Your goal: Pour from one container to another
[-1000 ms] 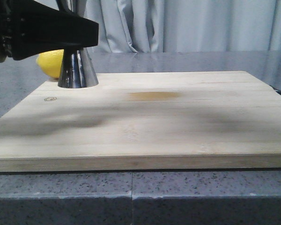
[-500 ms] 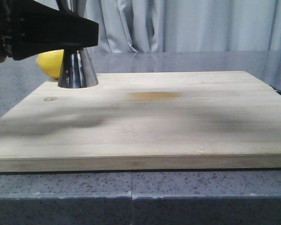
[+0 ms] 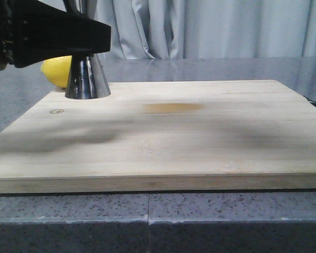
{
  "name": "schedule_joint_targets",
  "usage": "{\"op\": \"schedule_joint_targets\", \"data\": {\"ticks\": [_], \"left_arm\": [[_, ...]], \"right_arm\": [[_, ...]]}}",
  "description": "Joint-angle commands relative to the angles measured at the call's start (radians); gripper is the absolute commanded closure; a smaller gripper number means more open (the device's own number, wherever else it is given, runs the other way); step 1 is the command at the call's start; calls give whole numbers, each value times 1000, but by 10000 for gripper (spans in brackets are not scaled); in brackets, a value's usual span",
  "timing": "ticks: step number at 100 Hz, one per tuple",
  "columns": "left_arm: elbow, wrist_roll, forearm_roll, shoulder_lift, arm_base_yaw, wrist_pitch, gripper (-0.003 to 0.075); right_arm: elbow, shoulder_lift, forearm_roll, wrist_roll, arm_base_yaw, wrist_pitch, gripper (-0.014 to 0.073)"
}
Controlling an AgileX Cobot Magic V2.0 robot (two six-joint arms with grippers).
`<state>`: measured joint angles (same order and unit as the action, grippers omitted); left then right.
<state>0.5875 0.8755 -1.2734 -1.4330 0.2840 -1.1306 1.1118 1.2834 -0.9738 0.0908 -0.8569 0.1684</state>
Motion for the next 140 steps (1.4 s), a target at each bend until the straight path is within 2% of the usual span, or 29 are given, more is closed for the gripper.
{"op": "schedule_joint_targets", "data": {"ticks": [1, 140], "left_arm": [[28, 11, 45, 32, -1, -62, 739], [28, 11, 45, 32, -1, -51, 739]], "right_arm": [[35, -37, -32, 7, -2, -36, 316], [35, -37, -86, 8, -10, -22, 316]]}}
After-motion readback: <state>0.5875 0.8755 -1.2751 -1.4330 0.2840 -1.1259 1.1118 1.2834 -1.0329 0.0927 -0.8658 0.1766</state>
